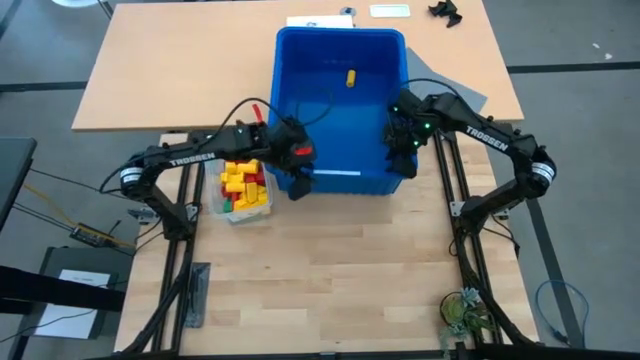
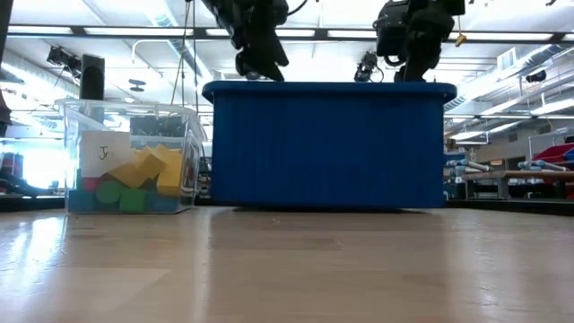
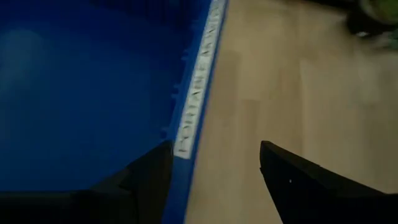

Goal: Sort blocks
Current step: Put the yellow block into the transparent bin

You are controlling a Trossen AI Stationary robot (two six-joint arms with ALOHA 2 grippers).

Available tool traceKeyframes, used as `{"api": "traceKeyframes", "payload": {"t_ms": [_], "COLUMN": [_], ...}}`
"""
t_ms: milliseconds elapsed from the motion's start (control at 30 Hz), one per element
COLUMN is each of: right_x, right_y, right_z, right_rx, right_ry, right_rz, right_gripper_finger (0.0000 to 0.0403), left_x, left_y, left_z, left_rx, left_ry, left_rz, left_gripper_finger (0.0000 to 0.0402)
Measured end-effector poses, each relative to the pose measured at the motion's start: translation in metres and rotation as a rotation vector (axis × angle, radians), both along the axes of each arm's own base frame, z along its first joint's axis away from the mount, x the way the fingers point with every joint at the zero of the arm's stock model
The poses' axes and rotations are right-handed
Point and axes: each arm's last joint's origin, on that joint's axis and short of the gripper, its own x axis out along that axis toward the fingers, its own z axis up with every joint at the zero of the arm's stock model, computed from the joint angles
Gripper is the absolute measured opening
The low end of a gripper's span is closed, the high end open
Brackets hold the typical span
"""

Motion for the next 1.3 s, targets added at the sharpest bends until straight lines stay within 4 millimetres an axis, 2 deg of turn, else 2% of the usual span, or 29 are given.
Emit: {"api": "traceKeyframes", "payload": {"t_ms": [233,467,600,733,867,967,1067,1167,1300], "right_x": [0.002,0.006,0.008,0.009,0.013,0.021,0.027,0.030,0.031], "right_y": [0.022,0.036,0.036,0.034,0.026,0.014,-0.002,-0.020,-0.048], "right_z": [-0.002,-0.001,0.007,0.022,0.041,0.052,0.058,0.059,0.054], "right_rx": [0.102,0.126,0.102,0.031,-0.077,-0.188,-0.343,-0.461,-0.540], "right_ry": [0.079,0.083,0.053,0.021,-0.062,-0.175,-0.237,-0.246,-0.241], "right_rz": [0.038,0.085,0.082,0.067,0.027,-0.072,-0.192,-0.293,-0.405], "right_gripper_finger": [0.0227,0.0227,0.0227,0.0227,0.0227,0.0227,0.0227,0.0227,0.0227], "left_x": [0.010,0.022,0.020,0.012,0.007,0.005,0.006,0.010,0.020], "left_y": [-0.028,-0.046,-0.043,-0.038,-0.027,-0.011,0.002,0.008,0.004], "left_z": [0.003,-0.005,0.019,0.049,0.060,0.052,0.029,0.005,-0.013], "left_rx": [-0.039,-0.048,0.032,0.202,0.370,0.395,0.380,0.339,0.238], "left_ry": [-0.054,-0.041,-0.090,-0.088,-0.062,-0.020,0.058,0.106,0.099], "left_rz": [-0.072,-0.099,-0.050,-0.006,0.088,0.159,0.184,0.159,0.066], "left_gripper_finger": [0.0248,0.0248,0.0248,0.0248,0.0247,0.0247,0.0247,0.0247,0.0247]}}
